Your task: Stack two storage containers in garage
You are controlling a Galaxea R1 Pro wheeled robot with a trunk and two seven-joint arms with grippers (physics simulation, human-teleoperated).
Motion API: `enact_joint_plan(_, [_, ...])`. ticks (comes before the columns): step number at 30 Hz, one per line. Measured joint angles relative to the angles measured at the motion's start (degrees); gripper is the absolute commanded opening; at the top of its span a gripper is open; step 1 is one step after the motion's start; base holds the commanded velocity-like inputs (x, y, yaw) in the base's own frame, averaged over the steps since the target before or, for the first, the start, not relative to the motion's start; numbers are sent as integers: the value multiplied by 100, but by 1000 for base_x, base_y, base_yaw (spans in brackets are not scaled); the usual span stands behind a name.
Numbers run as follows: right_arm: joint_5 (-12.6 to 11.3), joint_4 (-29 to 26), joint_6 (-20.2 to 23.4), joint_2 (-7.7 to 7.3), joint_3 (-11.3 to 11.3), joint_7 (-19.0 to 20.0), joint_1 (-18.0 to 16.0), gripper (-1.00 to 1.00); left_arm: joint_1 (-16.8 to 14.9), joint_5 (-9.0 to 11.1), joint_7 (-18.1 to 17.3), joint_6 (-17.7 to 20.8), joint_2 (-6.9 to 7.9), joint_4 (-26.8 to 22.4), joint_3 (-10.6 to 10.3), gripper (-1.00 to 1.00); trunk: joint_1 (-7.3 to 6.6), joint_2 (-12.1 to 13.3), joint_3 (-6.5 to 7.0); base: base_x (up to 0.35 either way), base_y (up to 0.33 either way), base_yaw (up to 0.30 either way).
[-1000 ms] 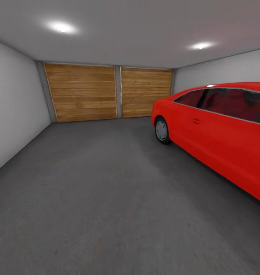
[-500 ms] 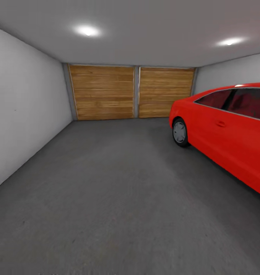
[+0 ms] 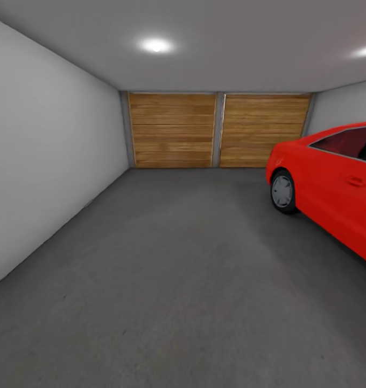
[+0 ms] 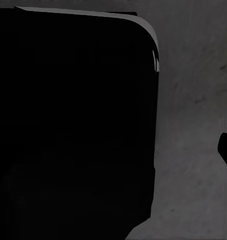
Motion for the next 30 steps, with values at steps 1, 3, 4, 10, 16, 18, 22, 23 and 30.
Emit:
enact_joint_plan(1, [-1, 0, 0, 1, 1, 0, 0, 100, 0, 0, 0, 1, -1, 0, 0, 100, 0, 0, 0, 221, 0, 300])
enact_joint_plan(3, [-3, 0, 0, 4, 0, 0, 0, 100, 0, 0, 0, 3, -1, 1, 0, 100, -1, 0, 0, 267, 0, 290])
enact_joint_plan(4, [-3, 0, 0, 3, -2, 0, 0, 100, 0, 2, 0, 4, 0, 1, 2, 100, -1, 0, 0, 294, 0, 195])
enact_joint_plan(10, [-4, -1, 6, -1, 1, 0, 1, 100, 0, 9, 0, 15, 0, 0, 7, 100, -1, 0, 0, 312, 0, 69])
enact_joint_plan(16, [7, -7, 21, -3, 16, 0, 0, 100, 0, 9, 0, 18, -2, 0, 2, 100, -1, 0, 0, 320, 0, 7])
enact_joint_plan(18, [10, -7, 22, -3, 20, 0, 0, 100, 0, 9, 0, 17, -2, 0, 1, 100, -1, 0, 0, 321, 0, 1])
enact_joint_plan(22, [156, -8, 28, -3, 27, 0, 1, 100, 0, 9, 0, 17, -2, 0, 0, 100, -1, 0, 0, 321, 0, 0])
enact_joint_plan(23, [188, -8, 27, -3, 27, 0, 1, 100, 0, 9, 0, 17, -2, 0, 0, 100, -1, 0, 0, 321, 0, 0])
enact_joint_plan(30, [349, -8, 22, 8, 22, 0, 1, 100, 0, 9, 0, 17, -2, 0, 0, 100, -1, 0, 0, 321, 0, 0])
